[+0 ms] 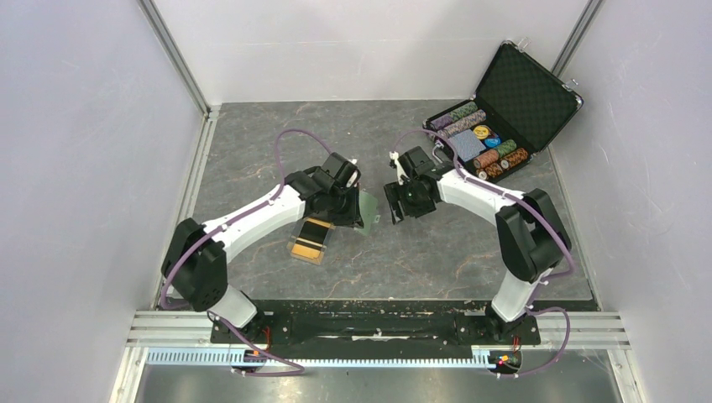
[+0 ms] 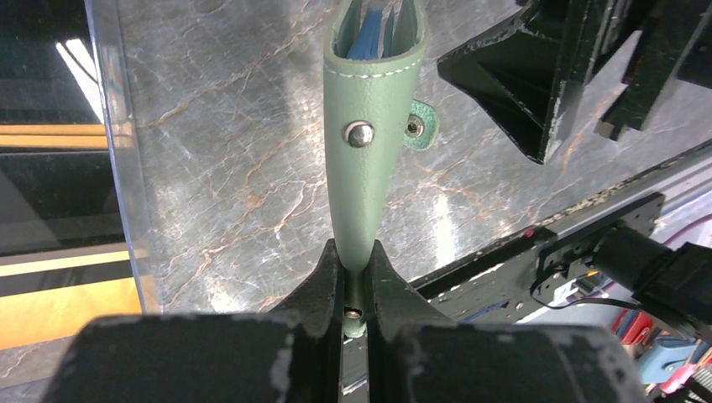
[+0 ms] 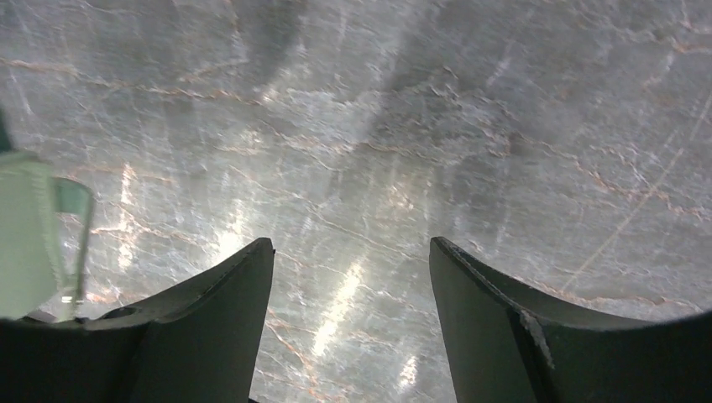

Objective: Put the credit cards into the card holder
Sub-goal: Open the card holder.

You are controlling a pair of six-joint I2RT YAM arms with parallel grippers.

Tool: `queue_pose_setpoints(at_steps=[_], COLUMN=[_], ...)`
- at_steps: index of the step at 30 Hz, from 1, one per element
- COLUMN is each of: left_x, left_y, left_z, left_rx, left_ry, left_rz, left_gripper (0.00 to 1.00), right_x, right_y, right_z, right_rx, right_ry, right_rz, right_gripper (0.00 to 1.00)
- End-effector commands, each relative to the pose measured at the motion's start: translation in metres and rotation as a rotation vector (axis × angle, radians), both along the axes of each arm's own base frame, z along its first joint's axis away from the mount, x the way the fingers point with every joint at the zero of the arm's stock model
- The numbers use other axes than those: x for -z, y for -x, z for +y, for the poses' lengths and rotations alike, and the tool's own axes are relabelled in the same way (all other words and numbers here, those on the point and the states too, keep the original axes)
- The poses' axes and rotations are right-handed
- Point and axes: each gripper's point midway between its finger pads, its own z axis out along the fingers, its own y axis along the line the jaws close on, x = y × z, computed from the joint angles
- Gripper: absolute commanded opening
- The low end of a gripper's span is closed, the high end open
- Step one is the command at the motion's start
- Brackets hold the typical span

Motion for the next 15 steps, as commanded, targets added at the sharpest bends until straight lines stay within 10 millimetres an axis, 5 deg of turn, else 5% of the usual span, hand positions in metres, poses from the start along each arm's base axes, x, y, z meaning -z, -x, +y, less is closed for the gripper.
queue_pose_setpoints(at_steps=[1, 9, 15], left_x=[-0.028, -0.03, -0.028], left_y=[-0.007, -0.003, -0.003], left_z=[-0.015, -0.028, -0.029], left_rx=[-0.043, -0.056, -0.06], left_ry=[0.146, 0.278, 0.289], left_rz=[-0.07, -0.066, -0.06], left_gripper=[0.02, 0.02, 0.02], right_x=[-0.026, -0.081, -0.092], right_y=[-0.006, -0.001, 0.012], right_z=[-0.017, 0.004, 0.036], right_rx=[0.022, -0.021, -0.081], right_ry=[-0.09, -0.492, -0.599], right_rz=[-0.041, -0.054, -0.028], right_gripper=[0.72, 0.84, 0.83])
